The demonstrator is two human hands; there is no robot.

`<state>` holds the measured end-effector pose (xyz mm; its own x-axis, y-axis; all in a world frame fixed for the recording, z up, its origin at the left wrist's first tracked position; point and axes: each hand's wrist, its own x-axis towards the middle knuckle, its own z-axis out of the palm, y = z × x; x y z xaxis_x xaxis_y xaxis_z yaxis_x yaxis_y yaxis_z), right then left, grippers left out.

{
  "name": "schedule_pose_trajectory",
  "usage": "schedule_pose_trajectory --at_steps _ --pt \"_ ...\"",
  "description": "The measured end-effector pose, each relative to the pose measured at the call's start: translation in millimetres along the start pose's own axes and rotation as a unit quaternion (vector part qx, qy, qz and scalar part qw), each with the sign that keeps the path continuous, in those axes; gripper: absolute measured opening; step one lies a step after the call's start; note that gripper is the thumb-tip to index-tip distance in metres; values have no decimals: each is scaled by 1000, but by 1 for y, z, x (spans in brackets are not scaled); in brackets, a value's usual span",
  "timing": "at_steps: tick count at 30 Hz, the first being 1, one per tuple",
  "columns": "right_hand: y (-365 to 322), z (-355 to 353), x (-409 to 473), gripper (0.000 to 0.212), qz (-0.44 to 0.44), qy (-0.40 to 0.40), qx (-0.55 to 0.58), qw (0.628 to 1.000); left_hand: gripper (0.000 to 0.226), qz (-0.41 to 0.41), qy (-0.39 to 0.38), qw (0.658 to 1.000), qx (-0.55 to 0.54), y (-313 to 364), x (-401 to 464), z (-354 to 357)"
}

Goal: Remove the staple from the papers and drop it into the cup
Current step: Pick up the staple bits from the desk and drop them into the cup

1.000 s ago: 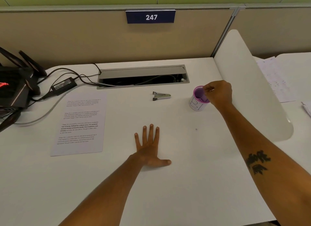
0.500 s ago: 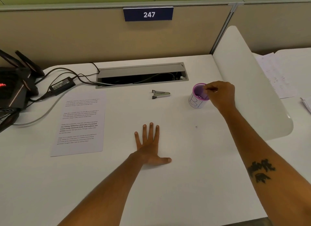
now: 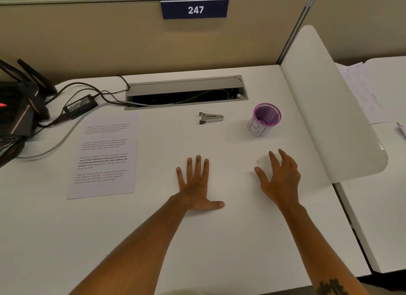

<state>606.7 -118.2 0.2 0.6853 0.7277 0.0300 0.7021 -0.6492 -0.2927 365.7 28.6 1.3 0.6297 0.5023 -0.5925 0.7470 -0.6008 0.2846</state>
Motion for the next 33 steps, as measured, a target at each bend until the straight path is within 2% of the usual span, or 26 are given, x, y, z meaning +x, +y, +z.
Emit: schedule_pose_trajectory --at_steps 4,11,17,24,29,33 --pt "-4 15 -9 78 1 -81 -86 993 152 -1 1 1000 1 0 0 1" --pt "-17 24 -10 73 -31 -111 -78 990 152 -6 3 1000 5 1 1 1" --pt "-18 27 -22 75 32 -86 -32 995 153 -5 3 1000 5 2 0 0" --pt "-34 35 -17 73 18 -95 -44 994 153 -7 3 1000 2 2 0 1" --pt "-21 24 4 57 6 1 51 999 154 -8 3 1000 6 1 1 1" --pt "-13 20 17 38 -19 27 104 994 153 -6 2 1000 1 1 0 2"
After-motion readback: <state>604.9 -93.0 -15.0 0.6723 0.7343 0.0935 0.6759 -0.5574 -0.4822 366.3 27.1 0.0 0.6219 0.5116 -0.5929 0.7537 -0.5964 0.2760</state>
